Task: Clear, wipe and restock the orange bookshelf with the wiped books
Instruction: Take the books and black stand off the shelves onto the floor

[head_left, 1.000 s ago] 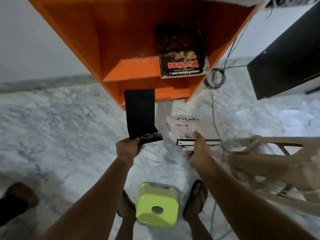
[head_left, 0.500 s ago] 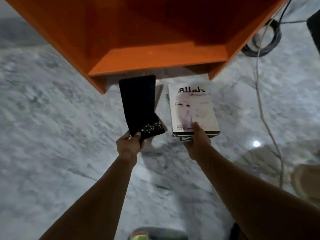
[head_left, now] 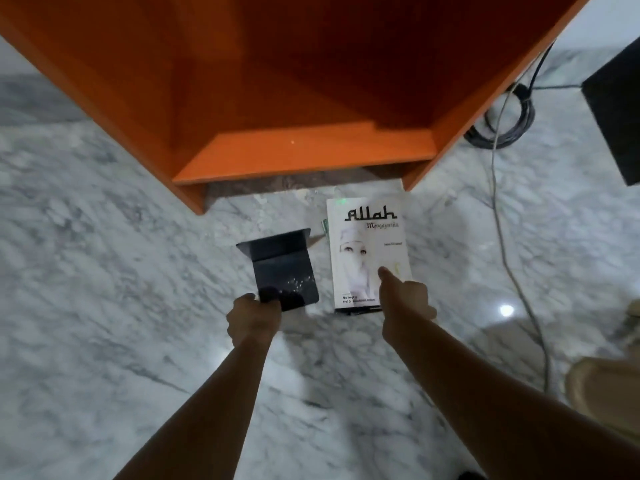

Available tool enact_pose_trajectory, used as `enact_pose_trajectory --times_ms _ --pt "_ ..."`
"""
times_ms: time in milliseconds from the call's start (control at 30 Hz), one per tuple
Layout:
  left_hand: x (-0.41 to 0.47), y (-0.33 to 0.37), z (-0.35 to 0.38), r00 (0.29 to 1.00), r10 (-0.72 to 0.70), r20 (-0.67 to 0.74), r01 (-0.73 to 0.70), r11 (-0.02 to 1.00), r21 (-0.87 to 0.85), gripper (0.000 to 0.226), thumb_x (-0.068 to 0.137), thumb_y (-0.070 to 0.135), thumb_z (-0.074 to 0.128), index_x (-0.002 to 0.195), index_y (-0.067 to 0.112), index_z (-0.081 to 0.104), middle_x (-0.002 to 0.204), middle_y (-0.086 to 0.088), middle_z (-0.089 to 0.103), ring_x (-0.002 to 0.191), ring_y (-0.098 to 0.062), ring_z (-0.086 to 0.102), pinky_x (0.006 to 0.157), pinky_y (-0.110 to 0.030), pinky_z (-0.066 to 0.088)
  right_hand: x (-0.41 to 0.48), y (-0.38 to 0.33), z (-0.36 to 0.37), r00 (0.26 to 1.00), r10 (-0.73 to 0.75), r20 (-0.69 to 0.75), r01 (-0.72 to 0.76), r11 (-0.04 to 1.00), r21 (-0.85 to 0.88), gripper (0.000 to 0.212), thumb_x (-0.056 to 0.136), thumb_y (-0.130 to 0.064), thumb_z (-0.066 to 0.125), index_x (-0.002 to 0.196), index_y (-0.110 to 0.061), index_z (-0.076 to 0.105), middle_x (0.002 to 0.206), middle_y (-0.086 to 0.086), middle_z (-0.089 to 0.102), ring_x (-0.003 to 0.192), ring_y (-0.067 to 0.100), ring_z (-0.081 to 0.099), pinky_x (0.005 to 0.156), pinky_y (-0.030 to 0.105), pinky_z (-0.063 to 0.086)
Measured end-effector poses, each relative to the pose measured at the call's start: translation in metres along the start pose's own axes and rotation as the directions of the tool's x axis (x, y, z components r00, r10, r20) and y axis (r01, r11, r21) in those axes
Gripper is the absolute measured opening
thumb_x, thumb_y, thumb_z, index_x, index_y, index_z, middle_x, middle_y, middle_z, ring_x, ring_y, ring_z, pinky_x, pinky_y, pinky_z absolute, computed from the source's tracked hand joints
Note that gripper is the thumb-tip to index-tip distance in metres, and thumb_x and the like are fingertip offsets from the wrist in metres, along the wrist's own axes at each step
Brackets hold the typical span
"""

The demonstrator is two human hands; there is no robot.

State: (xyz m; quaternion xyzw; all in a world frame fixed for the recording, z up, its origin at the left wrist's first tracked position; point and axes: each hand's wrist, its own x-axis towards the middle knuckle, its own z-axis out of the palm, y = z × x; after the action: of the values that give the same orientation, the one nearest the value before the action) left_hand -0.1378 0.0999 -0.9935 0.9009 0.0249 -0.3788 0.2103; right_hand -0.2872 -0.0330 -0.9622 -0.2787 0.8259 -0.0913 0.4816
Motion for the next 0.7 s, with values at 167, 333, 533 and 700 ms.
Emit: enact_pose_trajectory --times_ms 167,333,533,700 --pt "-0.054 0.077 -0.049 0.975 0.093 0.2 -0.088 0.996 -0.031 0.026 0.082 0.032 0.073 0.097 0.011 0.072 0.098 -0.009 0.072 0.088 -0.027 0.066 0.076 -0.032 0.054 -0.074 -0.099 -0.031 0.965 -0.174 0.195 0.138 0.973 0.187 0.019 0.093 -0.034 0.068 0.095 -0.015 0.067 0.097 0.009 0.07 0.1 0.028 0.067 0.094 0.046 0.057" --pt "-0.111 0.198 -0.118 0.907 0.336 0.255 -0.261 0.922 -0.287 0.011 0.076 0.022 0.073 0.068 0.015 0.069 0.083 -0.004 0.073 0.087 -0.028 0.073 0.078 -0.04 0.059 -0.15 -0.206 -0.079 0.846 -0.348 0.404 0.099 0.847 0.523 0.006 0.082 -0.016 0.056 0.078 -0.021 0.057 0.1 0.003 0.066 0.089 0.021 0.067 0.074 0.032 0.051" --pt "-0.169 0.267 -0.169 0.886 0.417 0.201 -0.275 0.824 -0.496 0.028 0.076 0.034 0.058 0.084 0.011 0.072 0.09 -0.008 0.076 0.076 -0.027 0.063 0.071 -0.037 0.047 -0.205 -0.267 -0.107 0.811 -0.394 0.432 0.007 0.745 0.667 0.027 0.093 -0.015 0.055 0.118 -0.006 0.057 0.142 0.025 0.051 0.114 0.039 0.062 0.093 0.046 0.056" --pt "-0.19 0.29 -0.187 0.879 0.355 0.318 -0.143 0.834 -0.534 0.056 0.082 0.056 0.05 0.104 0.01 0.072 0.099 -0.009 0.078 0.077 -0.027 0.067 0.073 -0.035 0.045 -0.225 -0.282 -0.113 0.865 -0.307 0.396 0.036 0.826 0.563 0.044 0.098 -0.02 0.066 0.138 -0.007 0.052 0.123 0.021 0.059 0.116 0.034 0.065 0.092 0.037 0.06"
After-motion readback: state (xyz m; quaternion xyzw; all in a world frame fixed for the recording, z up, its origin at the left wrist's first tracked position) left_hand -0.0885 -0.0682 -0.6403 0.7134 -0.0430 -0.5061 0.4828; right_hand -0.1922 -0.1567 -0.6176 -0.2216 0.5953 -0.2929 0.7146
